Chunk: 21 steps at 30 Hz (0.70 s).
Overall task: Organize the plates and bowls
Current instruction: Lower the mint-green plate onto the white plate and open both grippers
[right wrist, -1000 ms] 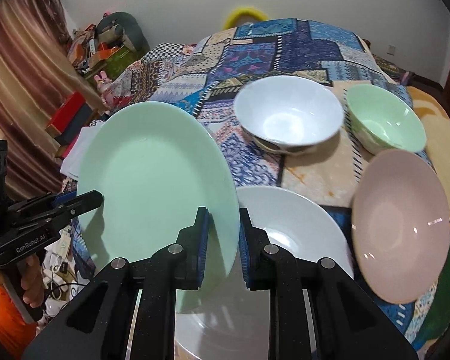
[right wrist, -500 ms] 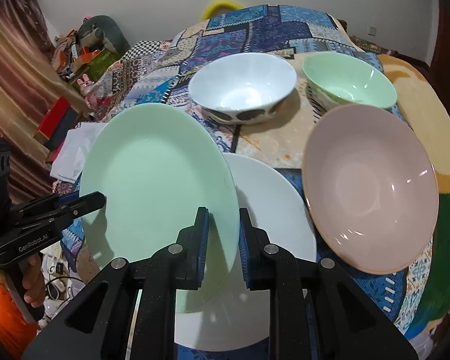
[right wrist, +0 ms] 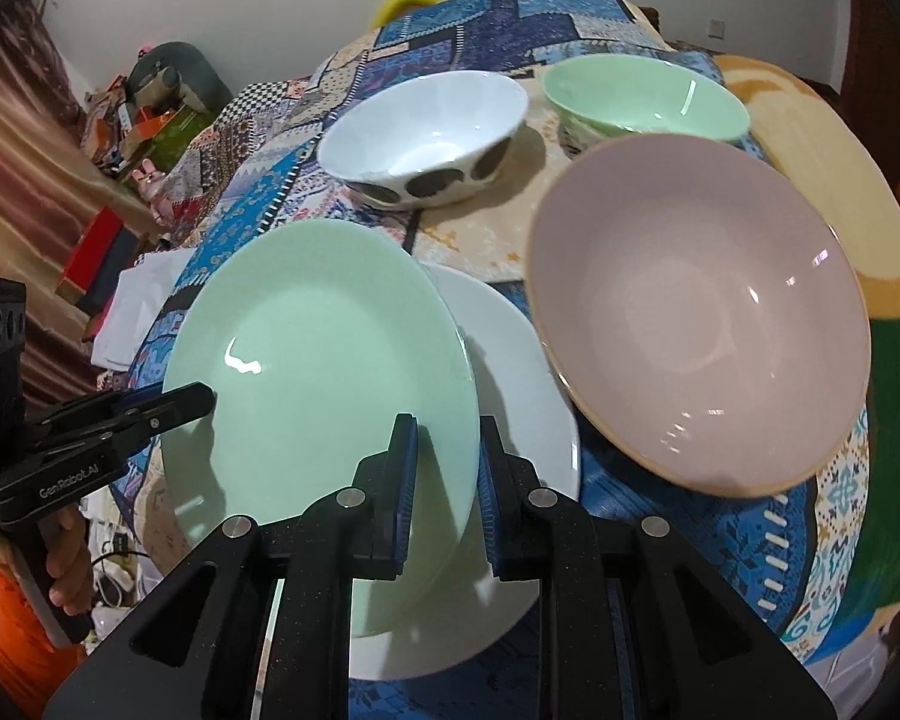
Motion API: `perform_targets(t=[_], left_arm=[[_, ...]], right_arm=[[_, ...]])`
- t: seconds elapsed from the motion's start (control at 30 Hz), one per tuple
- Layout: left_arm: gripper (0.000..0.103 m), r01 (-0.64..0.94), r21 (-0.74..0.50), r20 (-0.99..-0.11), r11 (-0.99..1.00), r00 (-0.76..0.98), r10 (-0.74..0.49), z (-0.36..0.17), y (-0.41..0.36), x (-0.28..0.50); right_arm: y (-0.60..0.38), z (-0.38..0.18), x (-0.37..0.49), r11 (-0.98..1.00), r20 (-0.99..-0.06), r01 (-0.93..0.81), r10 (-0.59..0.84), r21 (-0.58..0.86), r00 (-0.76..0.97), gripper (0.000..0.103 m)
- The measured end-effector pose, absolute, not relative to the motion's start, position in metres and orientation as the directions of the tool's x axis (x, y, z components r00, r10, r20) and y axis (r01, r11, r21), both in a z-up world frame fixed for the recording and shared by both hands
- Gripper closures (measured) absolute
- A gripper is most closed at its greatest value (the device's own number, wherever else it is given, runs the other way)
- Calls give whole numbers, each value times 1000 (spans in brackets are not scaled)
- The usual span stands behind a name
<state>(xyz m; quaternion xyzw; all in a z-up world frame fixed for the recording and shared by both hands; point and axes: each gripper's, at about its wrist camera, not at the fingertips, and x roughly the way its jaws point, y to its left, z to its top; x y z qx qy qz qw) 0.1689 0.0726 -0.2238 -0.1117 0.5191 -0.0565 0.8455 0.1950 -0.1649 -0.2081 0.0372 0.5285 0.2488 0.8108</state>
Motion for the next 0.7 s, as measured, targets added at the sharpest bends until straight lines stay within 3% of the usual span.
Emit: perform_targets(t=[0.27,0.47,0.7], left_arm=[[75,-1,-235,-879,972,428,-212,-235,56,176],[75,13,-145,-889,989,436,-136,-235,44,181],[75,7,-121,-895,993,433,-112,-236,42,184]], right_arm=[[-174,-210,194,883,-840,-339,433,324,326,86],[-173,-211,191,891,-855,-366,396,269,336,85],[-181,-211,192,881,-847,-362,424,304,321,84]])
